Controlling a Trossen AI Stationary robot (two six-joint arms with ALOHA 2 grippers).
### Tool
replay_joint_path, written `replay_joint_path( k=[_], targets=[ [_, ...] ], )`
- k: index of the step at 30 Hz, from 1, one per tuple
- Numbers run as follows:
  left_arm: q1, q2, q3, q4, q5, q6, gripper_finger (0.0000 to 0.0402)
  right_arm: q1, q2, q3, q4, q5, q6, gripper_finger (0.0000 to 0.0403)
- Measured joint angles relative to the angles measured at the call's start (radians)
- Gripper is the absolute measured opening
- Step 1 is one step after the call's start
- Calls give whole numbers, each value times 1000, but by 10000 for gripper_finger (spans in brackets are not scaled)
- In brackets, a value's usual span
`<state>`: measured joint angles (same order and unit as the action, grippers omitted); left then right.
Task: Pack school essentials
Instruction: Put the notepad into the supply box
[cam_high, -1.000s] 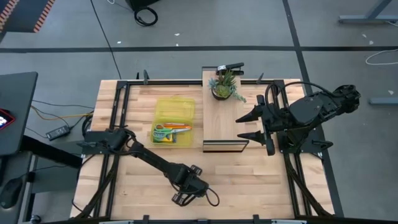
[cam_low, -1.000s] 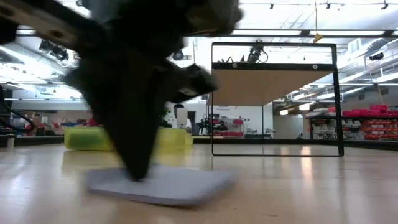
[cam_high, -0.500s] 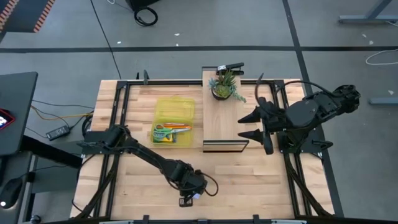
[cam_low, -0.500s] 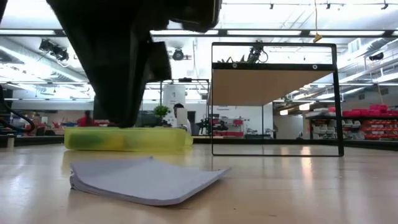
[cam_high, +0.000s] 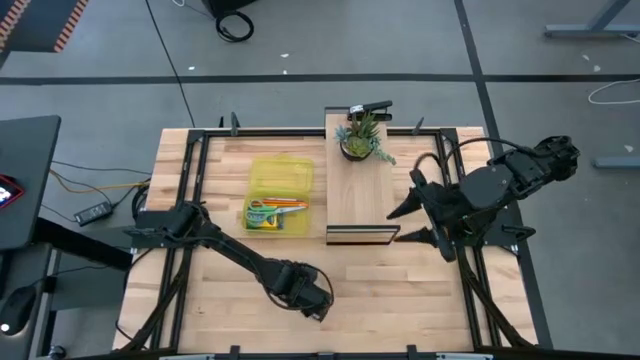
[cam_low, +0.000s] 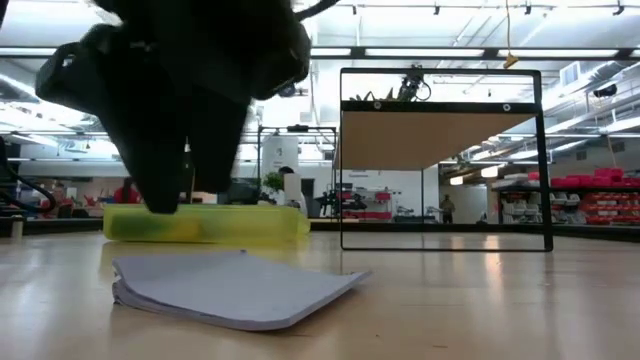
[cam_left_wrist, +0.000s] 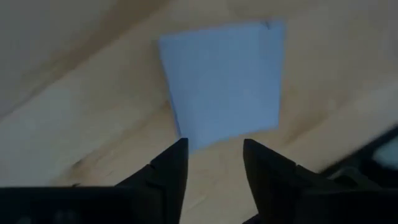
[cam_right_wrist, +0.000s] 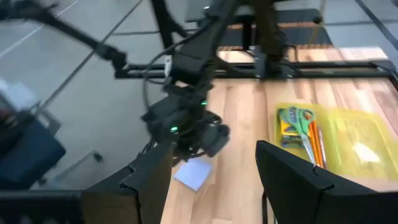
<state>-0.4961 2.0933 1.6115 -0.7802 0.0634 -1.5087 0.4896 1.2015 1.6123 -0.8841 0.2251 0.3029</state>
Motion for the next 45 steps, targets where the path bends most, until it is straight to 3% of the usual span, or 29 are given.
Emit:
replay_joint_path(
  k=[4, 10, 15, 29, 33, 45],
  targets=[
    [26, 0, 0, -14, -11, -153, 184, 26, 0, 0, 0, -35, -87, 237],
    [36, 12, 0, -27, -40, -232, 180, 49, 0, 0, 0, -65, -172, 237],
    [35, 21, -1, -29, -50, -228, 172, 51, 0, 0, 0, -120, -175, 237],
    [29, 93, 5, 28, -33, -239, 170, 50, 0, 1, -8, -137, -188, 237],
    [28, 94, 5, 20, -34, -254, 148, 50, 0, 1, -8, -137, -199, 237],
    [26, 99, 13, 26, -29, -261, 31, 50, 0, 1, -18, -142, -205, 237]
  ],
)
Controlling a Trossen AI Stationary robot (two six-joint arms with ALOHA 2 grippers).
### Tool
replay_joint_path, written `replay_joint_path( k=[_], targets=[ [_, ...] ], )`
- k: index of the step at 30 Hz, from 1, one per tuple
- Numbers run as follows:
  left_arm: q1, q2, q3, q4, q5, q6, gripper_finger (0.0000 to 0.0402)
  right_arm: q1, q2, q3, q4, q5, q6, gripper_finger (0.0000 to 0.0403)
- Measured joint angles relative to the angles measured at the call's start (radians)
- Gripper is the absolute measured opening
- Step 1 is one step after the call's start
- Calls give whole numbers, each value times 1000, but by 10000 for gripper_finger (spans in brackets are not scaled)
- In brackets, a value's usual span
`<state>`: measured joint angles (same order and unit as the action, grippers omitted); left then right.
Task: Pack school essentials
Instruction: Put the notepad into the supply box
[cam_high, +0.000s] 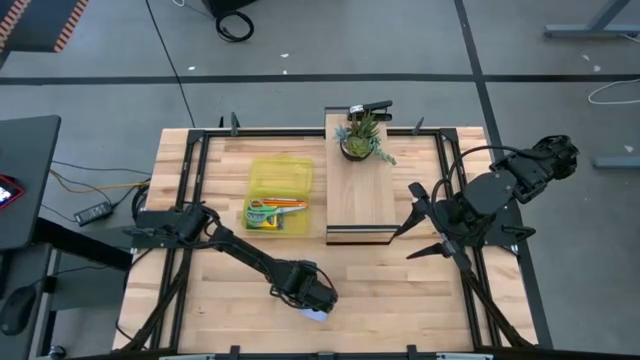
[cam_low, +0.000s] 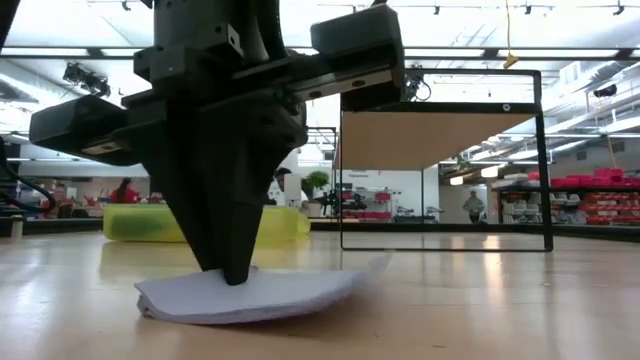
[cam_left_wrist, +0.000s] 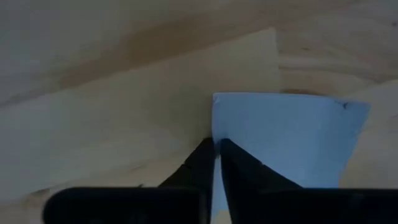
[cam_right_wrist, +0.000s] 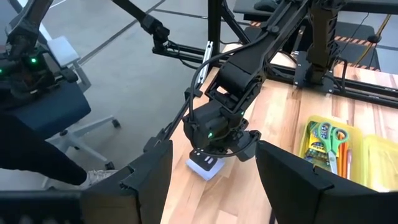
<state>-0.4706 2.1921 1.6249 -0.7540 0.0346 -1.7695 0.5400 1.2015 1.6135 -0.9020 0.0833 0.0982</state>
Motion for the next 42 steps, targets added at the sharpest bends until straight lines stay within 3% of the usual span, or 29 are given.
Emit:
replay_joint_path(
  k=[5, 23, 42],
  targets=[
    [0, 0, 0, -2, 2, 5, 5, 0, 0, 0, -8, -6, 0, 237],
    [1, -58, -3, -62, 4, 55, 1, 0, 0, 0, -17, -6, 0, 237],
    [55, -253, -2, -242, -57, 177, 0, -1, 0, 0, -15, 15, -2, 237]
  ],
)
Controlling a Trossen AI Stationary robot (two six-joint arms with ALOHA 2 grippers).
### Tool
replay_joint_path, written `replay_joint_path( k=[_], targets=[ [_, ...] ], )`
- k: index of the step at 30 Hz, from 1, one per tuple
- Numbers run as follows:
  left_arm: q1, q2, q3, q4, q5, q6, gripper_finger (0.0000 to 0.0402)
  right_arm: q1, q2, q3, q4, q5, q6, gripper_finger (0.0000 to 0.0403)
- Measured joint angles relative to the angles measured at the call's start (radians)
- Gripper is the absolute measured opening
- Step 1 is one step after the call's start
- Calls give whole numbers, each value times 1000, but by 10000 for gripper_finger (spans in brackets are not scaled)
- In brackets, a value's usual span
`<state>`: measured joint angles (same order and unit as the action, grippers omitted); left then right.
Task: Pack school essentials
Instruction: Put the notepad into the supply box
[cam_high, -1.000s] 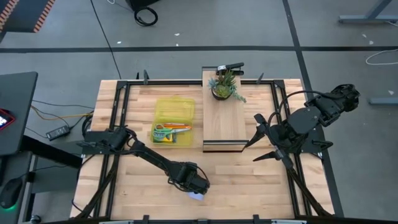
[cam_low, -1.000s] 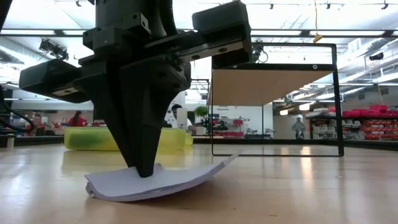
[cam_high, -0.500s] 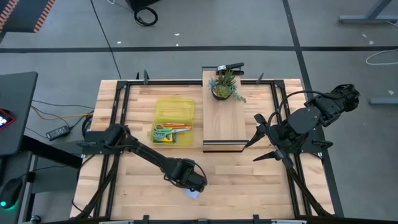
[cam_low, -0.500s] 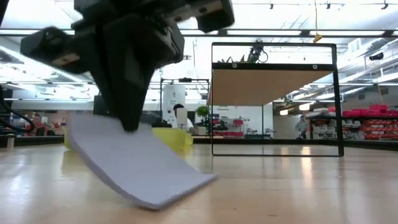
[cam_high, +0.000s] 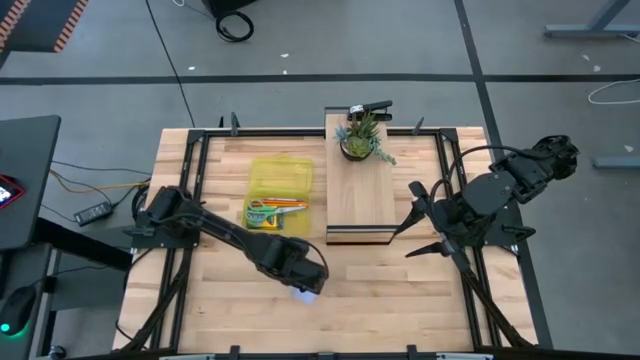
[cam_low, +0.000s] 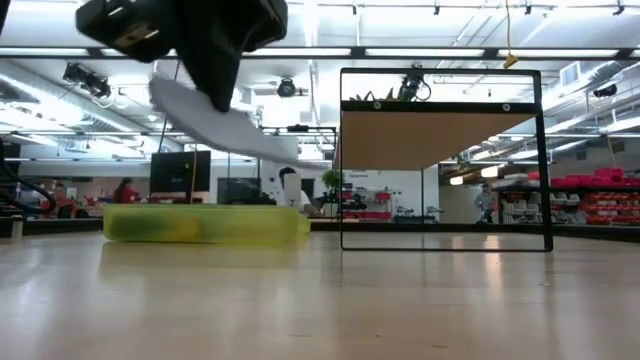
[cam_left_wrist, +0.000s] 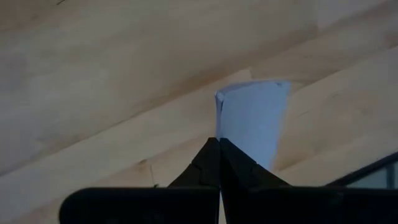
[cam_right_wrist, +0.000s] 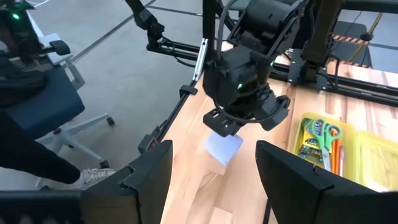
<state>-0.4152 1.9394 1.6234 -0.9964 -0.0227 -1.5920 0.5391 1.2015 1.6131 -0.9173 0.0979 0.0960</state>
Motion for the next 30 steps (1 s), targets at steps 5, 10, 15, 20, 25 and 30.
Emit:
replay_joint_path(
  k=[5, 10, 15, 20, 25, 30],
  targets=[
    [16, -47, 0, 3, 7, 10, 0, -1, 0, 0, 3, 9, 0, 237],
    [22, -95, 2, -15, 2, 36, 0, -1, 0, 0, 5, 16, -1, 237],
    [39, -150, 2, -79, -36, 59, 0, -1, 0, 0, 9, 33, -4, 237],
    [85, -197, 2, -134, -47, 122, 0, -16, 0, 0, 11, 33, -4, 237],
    [146, -213, 1, -178, -45, 225, 0, -27, 0, 0, 15, 34, -1, 237],
    [204, -214, 1, -177, -40, 322, 0, -27, 0, 0, 19, 35, 2, 237]
  ],
)
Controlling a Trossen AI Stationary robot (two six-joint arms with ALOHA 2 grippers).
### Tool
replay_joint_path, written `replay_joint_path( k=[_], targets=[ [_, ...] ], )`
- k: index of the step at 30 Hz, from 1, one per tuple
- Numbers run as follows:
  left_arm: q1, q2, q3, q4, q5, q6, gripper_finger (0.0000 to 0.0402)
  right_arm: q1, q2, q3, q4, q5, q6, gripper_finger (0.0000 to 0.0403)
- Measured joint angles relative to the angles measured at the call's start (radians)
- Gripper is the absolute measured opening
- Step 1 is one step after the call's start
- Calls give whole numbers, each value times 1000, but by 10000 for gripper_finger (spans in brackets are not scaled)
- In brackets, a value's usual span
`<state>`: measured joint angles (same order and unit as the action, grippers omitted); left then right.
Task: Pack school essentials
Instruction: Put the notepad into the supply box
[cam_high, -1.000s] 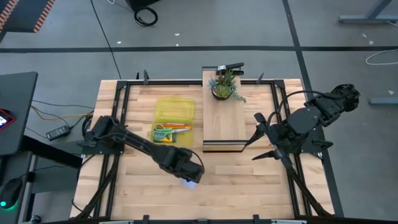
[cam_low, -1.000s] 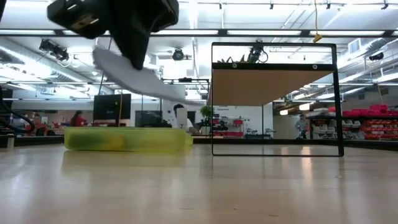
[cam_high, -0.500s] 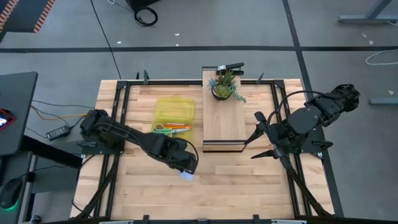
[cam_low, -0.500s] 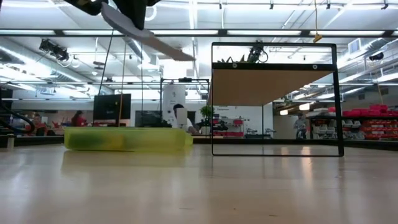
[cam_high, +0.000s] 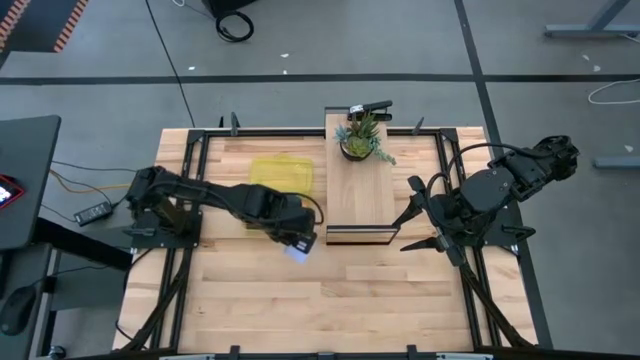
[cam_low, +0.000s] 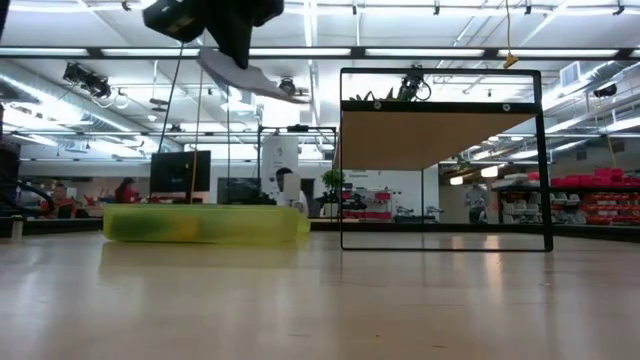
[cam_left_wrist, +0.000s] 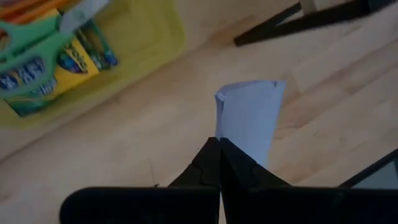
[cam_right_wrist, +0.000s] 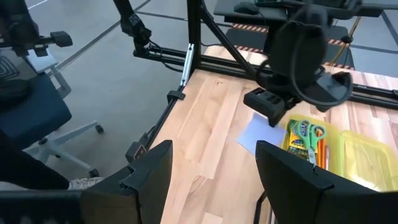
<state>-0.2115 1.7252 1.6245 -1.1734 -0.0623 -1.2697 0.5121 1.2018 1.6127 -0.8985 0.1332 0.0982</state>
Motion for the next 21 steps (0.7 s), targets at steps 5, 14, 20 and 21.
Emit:
replay_joint_path(
  k=[5, 14, 20, 21],
  targets=[
    [41, 0, 0, -1, 3, 74, 0, 0, 0, 0, 0, 1, 2, 237],
    [90, 3, 0, -30, -19, 284, 0, 0, 0, 0, 0, 20, 2, 237],
    [104, 3, 0, -57, -89, 473, 0, 0, 0, 0, 0, 40, 10, 237],
    [104, 3, 0, -60, -102, 506, 0, 0, 0, 0, 0, 44, 10, 237]
  ],
)
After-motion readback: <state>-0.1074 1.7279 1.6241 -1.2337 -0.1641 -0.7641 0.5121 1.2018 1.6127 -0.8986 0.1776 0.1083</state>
